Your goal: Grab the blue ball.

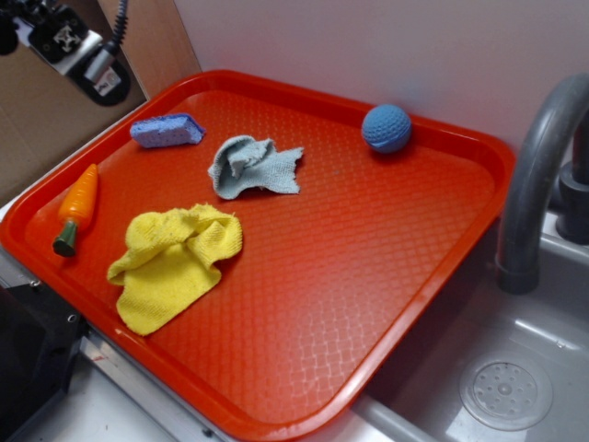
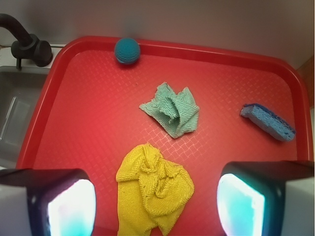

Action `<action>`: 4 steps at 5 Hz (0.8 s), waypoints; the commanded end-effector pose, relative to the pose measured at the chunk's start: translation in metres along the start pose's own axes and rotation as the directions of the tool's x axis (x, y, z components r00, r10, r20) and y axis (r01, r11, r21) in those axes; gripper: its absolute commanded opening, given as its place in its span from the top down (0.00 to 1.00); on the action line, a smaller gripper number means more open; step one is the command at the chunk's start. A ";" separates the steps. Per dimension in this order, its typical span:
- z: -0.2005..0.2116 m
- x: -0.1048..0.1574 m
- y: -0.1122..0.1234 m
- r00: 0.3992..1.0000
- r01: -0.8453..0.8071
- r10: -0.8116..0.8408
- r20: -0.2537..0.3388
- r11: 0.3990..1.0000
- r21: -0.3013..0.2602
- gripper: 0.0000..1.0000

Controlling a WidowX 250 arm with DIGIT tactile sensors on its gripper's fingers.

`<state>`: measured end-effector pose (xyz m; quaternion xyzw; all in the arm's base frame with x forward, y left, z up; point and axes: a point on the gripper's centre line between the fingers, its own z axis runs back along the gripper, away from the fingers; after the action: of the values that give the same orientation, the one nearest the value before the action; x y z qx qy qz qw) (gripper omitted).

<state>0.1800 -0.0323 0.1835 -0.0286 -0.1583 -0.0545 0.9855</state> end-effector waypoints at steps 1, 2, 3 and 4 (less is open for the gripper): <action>-0.113 0.055 -0.043 0.998 0.025 -0.013 -0.059 0.978 0.208 0.00; -0.153 0.078 -0.058 0.995 0.093 -0.087 -0.042 0.983 0.158 0.00; -0.168 0.083 -0.051 0.996 0.084 -0.082 -0.016 0.987 0.135 0.00; -0.168 0.102 -0.039 0.996 0.087 -0.087 -0.012 0.996 0.010 0.00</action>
<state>0.3096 -0.0929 0.0396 -0.0092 -0.1241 -0.1037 0.9868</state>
